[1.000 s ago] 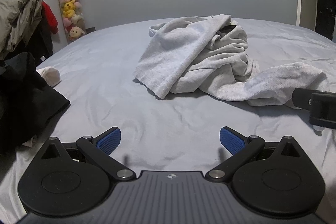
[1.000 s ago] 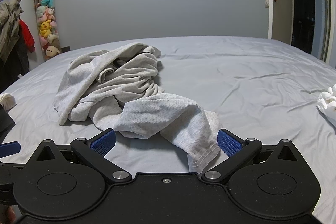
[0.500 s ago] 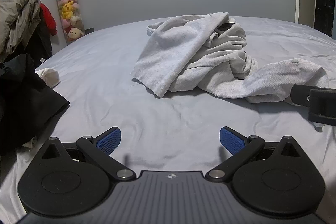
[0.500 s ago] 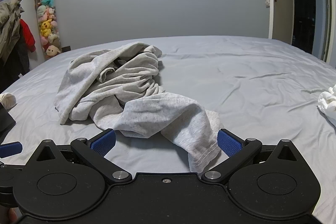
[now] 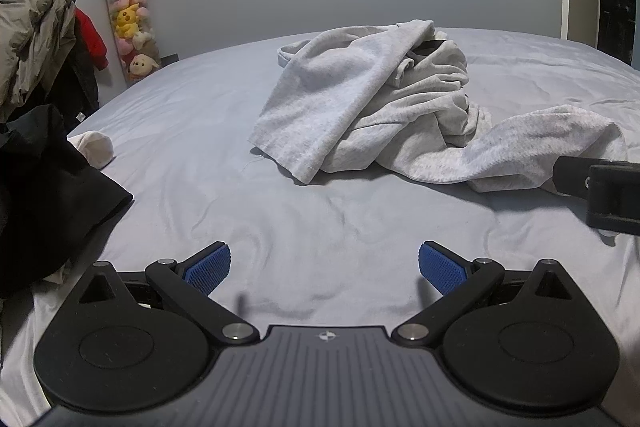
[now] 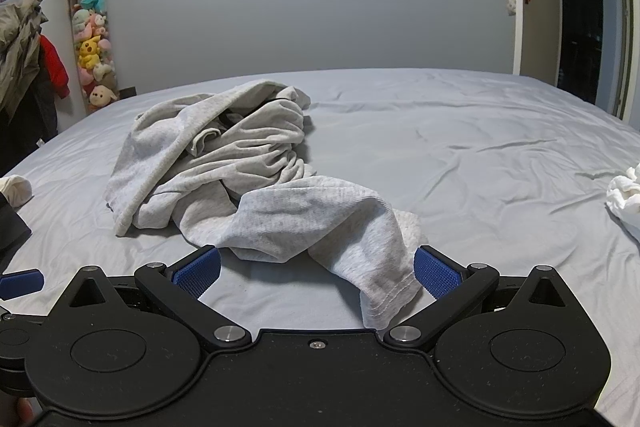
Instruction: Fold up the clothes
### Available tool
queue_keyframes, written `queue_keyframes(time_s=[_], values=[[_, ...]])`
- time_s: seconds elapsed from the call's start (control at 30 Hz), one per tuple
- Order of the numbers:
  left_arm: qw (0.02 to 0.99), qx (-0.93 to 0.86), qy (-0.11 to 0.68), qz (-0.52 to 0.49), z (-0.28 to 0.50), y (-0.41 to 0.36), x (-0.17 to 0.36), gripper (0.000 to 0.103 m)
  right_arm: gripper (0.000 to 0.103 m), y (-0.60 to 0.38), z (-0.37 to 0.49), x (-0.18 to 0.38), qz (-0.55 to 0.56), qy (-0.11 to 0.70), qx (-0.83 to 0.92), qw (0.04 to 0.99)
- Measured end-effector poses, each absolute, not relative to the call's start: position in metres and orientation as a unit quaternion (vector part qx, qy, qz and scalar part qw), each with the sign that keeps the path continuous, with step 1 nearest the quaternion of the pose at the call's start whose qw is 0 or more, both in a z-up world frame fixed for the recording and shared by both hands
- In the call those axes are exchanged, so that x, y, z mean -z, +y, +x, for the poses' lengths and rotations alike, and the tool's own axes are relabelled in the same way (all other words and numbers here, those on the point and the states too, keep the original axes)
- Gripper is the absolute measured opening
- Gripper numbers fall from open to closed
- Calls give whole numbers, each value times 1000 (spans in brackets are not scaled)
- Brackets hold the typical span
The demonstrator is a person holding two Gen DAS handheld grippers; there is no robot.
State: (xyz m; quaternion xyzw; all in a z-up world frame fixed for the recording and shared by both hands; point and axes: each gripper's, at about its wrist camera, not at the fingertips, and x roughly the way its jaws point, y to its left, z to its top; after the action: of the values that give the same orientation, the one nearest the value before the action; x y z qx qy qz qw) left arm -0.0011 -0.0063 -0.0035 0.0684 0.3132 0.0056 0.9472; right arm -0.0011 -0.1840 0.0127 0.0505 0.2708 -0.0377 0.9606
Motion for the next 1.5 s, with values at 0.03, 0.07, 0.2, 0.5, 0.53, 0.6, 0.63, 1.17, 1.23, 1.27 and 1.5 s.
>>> queue_keyframes(time_s=[0.03, 0.07, 0.2, 0.5, 0.53, 0.6, 0.63, 1.17, 1.23, 1.27, 1.5], values=[[947, -6, 313, 69, -1, -6, 3, 102, 103, -184, -2, -13, 50, 271, 38, 961], [947, -6, 313, 69, -1, -6, 3, 102, 103, -184, -2, -13, 50, 271, 38, 961], [948, -8, 311, 66, -1, -5, 3, 102, 103, -185, 0, -13, 50, 271, 37, 961], [948, -14, 311, 63, -1, -4, 3, 102, 103, -185, 0, -12, 51, 272, 38, 960], [948, -14, 311, 63, -1, -4, 3, 102, 103, -185, 0, -12, 51, 272, 38, 960], [948, -13, 312, 63, 0, -4, 3, 102, 103, -185, -1, -12, 51, 272, 38, 960], [948, -13, 312, 62, 0, -4, 3, 102, 103, -185, -2, -12, 51, 272, 38, 960], [948, -15, 314, 53, 2, 0, 2, 102, 103, -187, 0, -13, 57, 271, 38, 960], [948, -16, 314, 50, 3, 1, 2, 102, 103, -187, 1, -13, 58, 270, 37, 960], [948, -17, 314, 49, 4, 1, 2, 102, 103, -187, 1, -13, 58, 270, 37, 960], [953, -17, 294, 71, 6, -4, 0, 100, 103, -189, 3, -14, 61, 270, 38, 960]])
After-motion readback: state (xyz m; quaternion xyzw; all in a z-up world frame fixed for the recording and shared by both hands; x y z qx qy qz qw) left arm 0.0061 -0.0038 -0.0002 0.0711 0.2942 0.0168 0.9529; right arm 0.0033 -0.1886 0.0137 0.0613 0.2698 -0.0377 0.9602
